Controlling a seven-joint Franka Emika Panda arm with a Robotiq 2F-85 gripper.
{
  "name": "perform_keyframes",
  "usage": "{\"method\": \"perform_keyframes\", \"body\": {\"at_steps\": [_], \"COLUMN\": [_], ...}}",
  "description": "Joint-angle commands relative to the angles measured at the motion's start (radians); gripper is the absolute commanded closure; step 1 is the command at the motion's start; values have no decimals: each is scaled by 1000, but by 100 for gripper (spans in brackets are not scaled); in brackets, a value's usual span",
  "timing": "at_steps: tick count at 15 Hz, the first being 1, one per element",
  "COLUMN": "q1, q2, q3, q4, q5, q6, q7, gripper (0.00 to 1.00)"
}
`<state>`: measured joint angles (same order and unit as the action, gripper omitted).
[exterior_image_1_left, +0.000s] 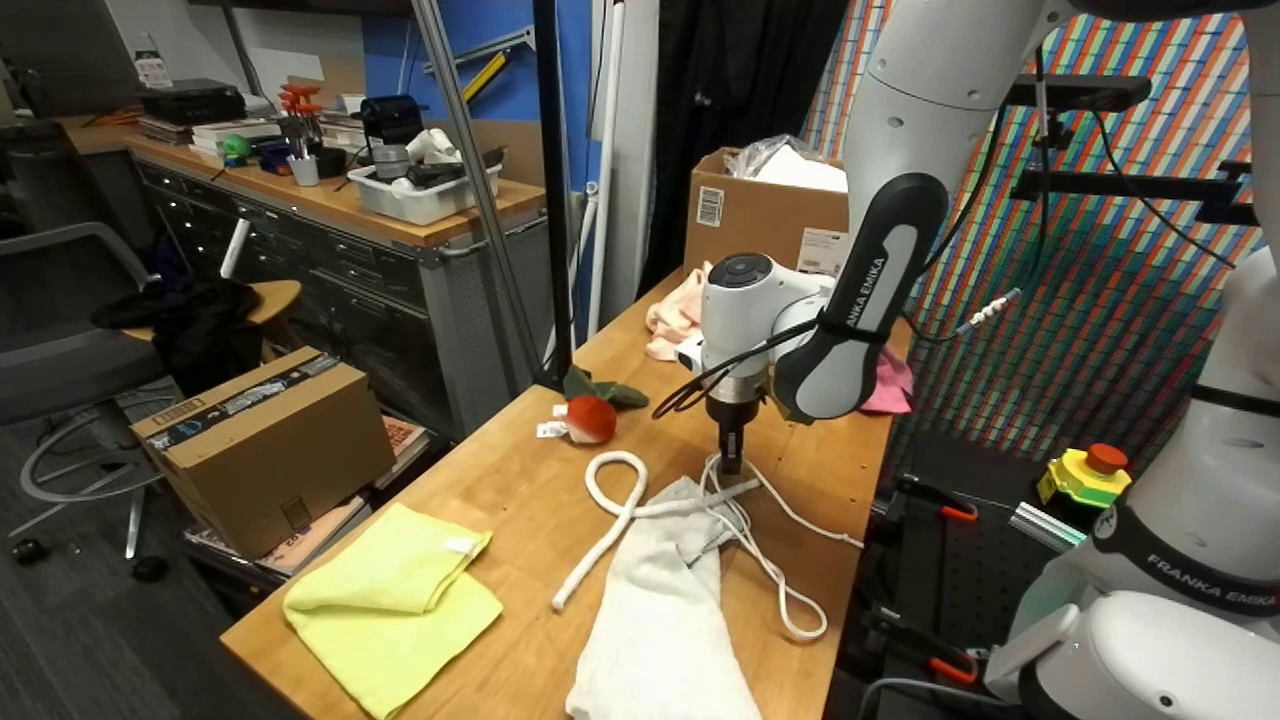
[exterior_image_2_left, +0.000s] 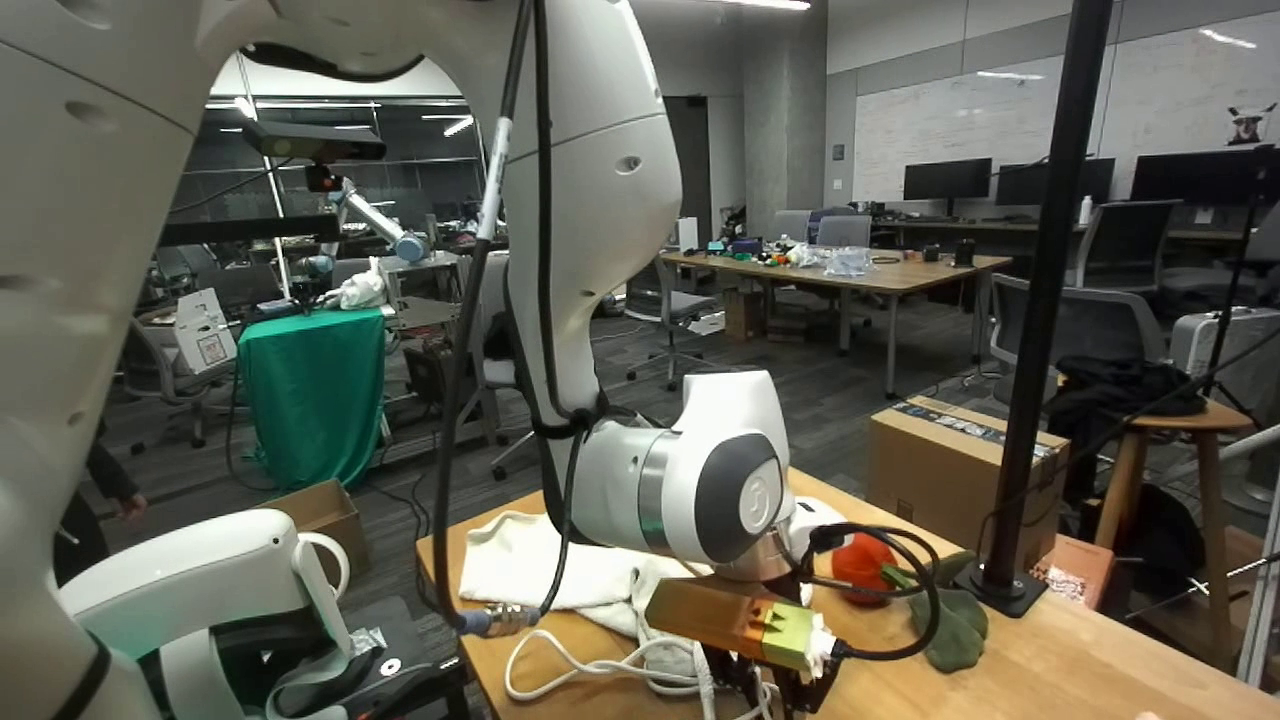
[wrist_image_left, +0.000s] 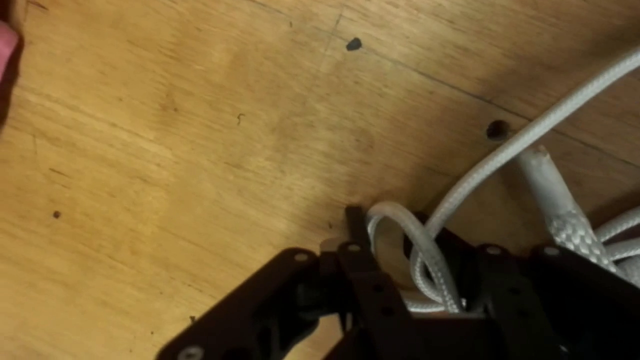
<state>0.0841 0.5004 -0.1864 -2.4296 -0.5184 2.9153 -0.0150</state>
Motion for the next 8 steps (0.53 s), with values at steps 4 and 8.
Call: {"method": "perform_keyframes", "body": {"at_steps": [4,8], "q1": [-13,-36], "q2": [-54,-90], "q3": [-4,0], "q4": [-13,-12], "q5": [40,71], "q6": [7,2], "q7": [-52,-74], "gripper": [95,92]}}
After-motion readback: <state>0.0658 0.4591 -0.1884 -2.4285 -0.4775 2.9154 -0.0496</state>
